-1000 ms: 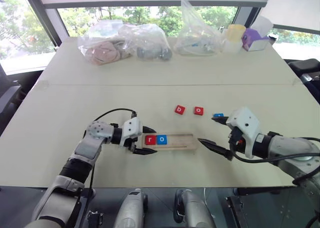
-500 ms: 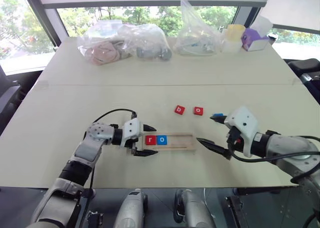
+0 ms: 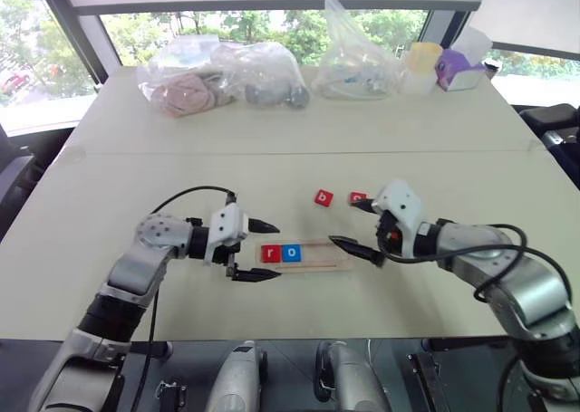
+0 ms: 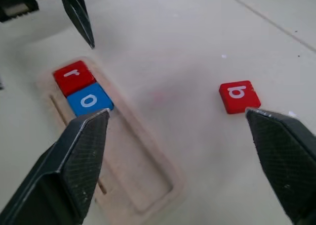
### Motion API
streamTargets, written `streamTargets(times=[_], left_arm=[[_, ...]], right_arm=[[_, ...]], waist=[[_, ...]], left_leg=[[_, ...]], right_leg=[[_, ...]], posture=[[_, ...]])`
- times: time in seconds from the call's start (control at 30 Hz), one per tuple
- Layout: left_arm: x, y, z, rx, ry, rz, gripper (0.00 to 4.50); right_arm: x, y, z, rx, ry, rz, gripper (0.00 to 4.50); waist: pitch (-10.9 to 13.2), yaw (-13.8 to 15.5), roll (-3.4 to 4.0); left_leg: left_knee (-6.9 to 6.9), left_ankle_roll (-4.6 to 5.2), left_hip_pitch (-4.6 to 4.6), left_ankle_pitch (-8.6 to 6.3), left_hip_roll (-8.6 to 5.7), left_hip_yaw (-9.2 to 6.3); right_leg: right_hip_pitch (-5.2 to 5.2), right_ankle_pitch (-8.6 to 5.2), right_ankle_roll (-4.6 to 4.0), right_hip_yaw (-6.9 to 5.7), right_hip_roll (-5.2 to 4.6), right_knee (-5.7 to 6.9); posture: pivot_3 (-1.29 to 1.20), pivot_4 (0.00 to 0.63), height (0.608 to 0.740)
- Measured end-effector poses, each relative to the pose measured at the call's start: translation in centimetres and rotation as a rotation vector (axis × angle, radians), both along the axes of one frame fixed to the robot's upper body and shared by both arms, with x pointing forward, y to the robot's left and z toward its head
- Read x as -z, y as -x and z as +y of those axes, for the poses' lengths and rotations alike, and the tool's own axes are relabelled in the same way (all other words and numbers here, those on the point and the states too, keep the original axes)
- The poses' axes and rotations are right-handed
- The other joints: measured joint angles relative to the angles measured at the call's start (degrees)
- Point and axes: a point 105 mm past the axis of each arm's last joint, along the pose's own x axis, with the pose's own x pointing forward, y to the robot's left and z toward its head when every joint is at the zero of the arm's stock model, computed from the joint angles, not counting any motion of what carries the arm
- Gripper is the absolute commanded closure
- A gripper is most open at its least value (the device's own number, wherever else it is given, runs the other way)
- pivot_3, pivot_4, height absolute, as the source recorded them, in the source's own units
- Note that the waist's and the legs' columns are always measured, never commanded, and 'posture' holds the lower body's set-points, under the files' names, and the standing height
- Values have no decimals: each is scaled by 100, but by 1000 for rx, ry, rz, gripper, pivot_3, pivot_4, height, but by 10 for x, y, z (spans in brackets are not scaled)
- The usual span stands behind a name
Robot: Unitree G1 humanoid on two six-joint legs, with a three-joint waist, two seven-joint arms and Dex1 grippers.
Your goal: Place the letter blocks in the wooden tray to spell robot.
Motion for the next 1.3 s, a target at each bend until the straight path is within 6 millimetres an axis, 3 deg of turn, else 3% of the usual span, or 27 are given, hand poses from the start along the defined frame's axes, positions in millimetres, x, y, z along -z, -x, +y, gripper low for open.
streamTargets(times=[0.2,0.37,0.6,0.77,1.07,1.17,1.3], left_arm=[[-42,6,14,-76,40,-75,74],[-46,12,28,-159,37,-49,74],[-47,19,30,-233,64,-30,74],[-48,21,28,-254,85,-39,74],[-44,19,30,-295,92,-30,74],[-44,19,30,-297,92,-31,0],[-45,19,30,-294,93,-38,0]], right_arm=[[13,-31,8,-23,17,15,0],[24,-55,14,-38,37,18,0],[34,-78,17,-42,51,20,0],[46,-85,16,-47,57,47,0],[47,-95,31,-55,20,66,0],[47,-96,32,-62,24,59,813],[48,-96,33,-68,32,52,2912]], waist=[[1,-14,0],[3,-58,2],[3,-133,2],[3,-158,2],[3,-186,2],[3,-186,2],[3,-187,3]], left_leg=[[-5,0,1,0,-4,4],[-3,1,1,1,-5,14],[-3,1,1,1,-7,19],[-4,1,4,1,-8,21],[-4,1,10,1,-5,24],[-4,0,10,1,-6,26],[-4,1,10,1,-6,26]], right_leg=[[-1,1,0,2,1,2],[-2,3,0,4,3,6],[-1,10,7,5,2,6],[-1,14,8,6,3,12],[-2,15,8,10,8,21],[-2,16,7,11,8,21],[-2,16,7,11,8,21]], posture=[[0,150,740],[0,150,740],[0,150,740],[0,150,740],[0,150,740],[0,150,740],[0,150,740]])
